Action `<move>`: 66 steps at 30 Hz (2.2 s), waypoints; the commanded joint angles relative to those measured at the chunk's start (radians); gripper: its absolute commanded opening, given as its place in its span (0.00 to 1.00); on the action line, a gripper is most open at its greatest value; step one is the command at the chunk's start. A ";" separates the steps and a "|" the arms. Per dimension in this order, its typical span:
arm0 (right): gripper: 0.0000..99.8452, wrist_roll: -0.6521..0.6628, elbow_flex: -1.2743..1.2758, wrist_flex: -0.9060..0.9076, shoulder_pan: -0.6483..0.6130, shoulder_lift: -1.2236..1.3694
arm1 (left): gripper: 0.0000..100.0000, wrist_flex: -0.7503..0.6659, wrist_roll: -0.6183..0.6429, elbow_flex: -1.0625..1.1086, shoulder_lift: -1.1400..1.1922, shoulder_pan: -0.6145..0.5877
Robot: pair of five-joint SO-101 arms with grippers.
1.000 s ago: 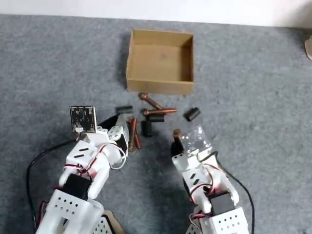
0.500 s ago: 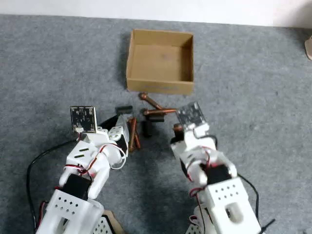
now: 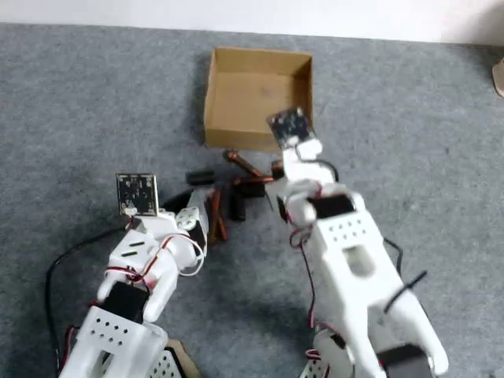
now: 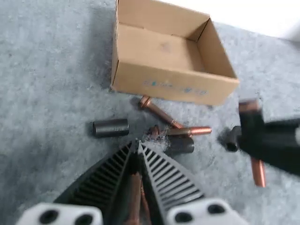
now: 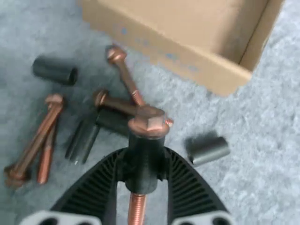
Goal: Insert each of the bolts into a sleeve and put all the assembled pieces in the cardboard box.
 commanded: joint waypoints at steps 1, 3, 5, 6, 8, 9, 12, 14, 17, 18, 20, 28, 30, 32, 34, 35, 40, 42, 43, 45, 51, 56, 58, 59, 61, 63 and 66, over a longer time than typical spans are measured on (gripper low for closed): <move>0.00 -0.002 -0.171 -0.028 0.036 0.077 | 0.01 0.002 0.009 -0.004 -0.004 -0.008; 0.00 -0.002 -0.243 -0.028 0.050 0.134 | 0.01 0.002 0.009 -0.002 -0.004 -0.008; 0.00 -0.002 -0.317 -0.025 0.071 0.188 | 0.01 0.002 0.009 -0.002 -0.004 -0.010; 0.00 -0.002 -0.354 -0.024 0.079 0.216 | 0.01 0.002 0.009 0.004 -0.004 -0.010; 0.00 -0.002 -0.429 -0.022 0.094 0.275 | 0.01 -0.020 0.009 0.021 -0.004 -0.010; 0.00 -0.002 -0.466 -0.022 0.101 0.306 | 0.01 -0.038 0.009 0.031 -0.004 -0.008; 0.00 -0.002 -0.576 -0.015 0.107 0.404 | 0.01 -0.074 0.008 0.051 -0.004 -0.008; 0.00 -0.002 -0.659 0.015 0.110 0.476 | 0.01 -0.075 0.006 0.054 -0.004 -0.008; 0.00 -0.003 -0.794 0.038 0.114 0.591 | 0.01 -0.075 0.005 0.056 -0.004 -0.008; 0.00 -0.003 -0.840 0.047 0.114 0.630 | 0.01 -0.075 0.005 0.056 -0.004 -0.008; 0.00 -0.003 -0.937 0.065 0.116 0.702 | 0.01 -0.075 0.005 0.058 -0.004 -0.008; 0.00 -0.009 -1.405 0.237 0.124 0.957 | 0.01 -0.077 0.003 0.067 -0.004 -0.008; 0.00 -0.009 -1.527 0.285 0.131 1.013 | 0.01 -0.077 0.003 0.070 -0.004 -0.008; 0.00 -0.009 -1.646 0.335 0.139 1.066 | 0.01 -0.077 0.003 0.070 -0.004 -0.008; 0.00 -0.009 -1.751 0.381 0.145 1.116 | 0.01 -0.077 0.003 0.071 -0.004 -0.008; 0.00 -0.009 -1.794 0.398 0.147 1.139 | 0.01 -0.077 0.003 0.071 -0.004 -0.008; 0.00 -0.009 -1.940 0.417 0.156 1.256 | 0.01 -0.077 0.003 0.071 -0.004 -0.008; 0.00 -0.009 -1.966 0.412 0.163 1.303 | 0.01 -0.077 0.003 0.071 -0.004 -0.008; 0.00 -0.009 -1.969 0.412 0.166 1.326 | 0.01 -0.077 0.003 0.071 -0.004 -0.008; 0.00 -0.009 -1.974 0.412 0.177 1.371 | 0.01 -0.077 0.003 0.073 -0.004 -0.008; 0.00 -0.011 -1.969 0.410 0.180 1.412 | 0.01 -0.077 0.003 0.073 -0.004 -0.008; 0.00 -0.057 -1.968 0.417 0.186 1.412 | 0.01 -0.077 0.003 0.073 -0.004 -0.008; 0.00 -0.060 -1.966 0.417 0.189 1.414 | 0.01 -0.077 0.003 0.073 -0.004 -0.008; 0.00 -0.060 -1.963 0.418 0.189 1.415 | 0.01 -0.077 0.003 0.073 -0.004 -0.008; 0.00 -0.074 -1.936 0.418 0.193 1.429 | 0.01 -0.077 0.003 0.073 -0.004 -0.008; 0.00 -0.101 -1.917 0.418 0.199 1.446 | 0.01 -0.077 0.003 0.073 -0.004 -0.008; 0.00 -0.109 -1.911 0.412 0.203 1.481 | 0.01 -0.077 0.005 0.073 -0.004 -0.008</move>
